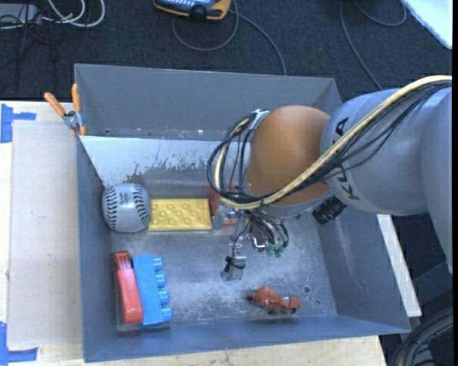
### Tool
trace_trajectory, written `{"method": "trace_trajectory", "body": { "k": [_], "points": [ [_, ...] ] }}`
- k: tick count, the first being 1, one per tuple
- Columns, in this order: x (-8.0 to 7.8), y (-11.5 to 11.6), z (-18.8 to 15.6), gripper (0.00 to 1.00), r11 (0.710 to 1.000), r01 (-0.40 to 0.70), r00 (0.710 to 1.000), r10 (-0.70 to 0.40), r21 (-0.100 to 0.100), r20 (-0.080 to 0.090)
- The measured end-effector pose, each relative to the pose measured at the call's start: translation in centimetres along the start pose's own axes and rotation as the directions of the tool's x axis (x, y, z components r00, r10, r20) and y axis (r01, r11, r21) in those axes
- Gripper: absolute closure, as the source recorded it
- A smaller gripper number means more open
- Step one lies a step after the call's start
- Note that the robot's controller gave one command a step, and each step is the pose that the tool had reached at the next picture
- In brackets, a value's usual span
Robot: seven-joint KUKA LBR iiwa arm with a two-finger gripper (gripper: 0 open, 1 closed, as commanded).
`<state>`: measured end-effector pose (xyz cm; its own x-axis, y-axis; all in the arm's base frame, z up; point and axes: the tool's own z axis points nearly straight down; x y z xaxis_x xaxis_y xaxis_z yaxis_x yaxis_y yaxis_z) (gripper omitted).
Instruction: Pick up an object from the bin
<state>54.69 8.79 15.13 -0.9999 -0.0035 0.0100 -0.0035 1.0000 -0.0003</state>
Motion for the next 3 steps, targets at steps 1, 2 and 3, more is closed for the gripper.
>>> {"method": "trace_trajectory", "body": {
  "k": [1, 2, 3],
  "points": [
    [-0.2, 0.0, -0.4, 0.00, 1.000, -0.003, 1.000, 0.003, -0.001, 0.008],
    [-3.2, 0.9, 2.2, 0.00, 0.995, 0.097, 0.995, -0.097, 0.000, 0.015],
    [-6.4, 1.4, 3.4, 0.00, 0.984, 0.181, 0.984, -0.181, 0.000, -0.001]
  ]
}}
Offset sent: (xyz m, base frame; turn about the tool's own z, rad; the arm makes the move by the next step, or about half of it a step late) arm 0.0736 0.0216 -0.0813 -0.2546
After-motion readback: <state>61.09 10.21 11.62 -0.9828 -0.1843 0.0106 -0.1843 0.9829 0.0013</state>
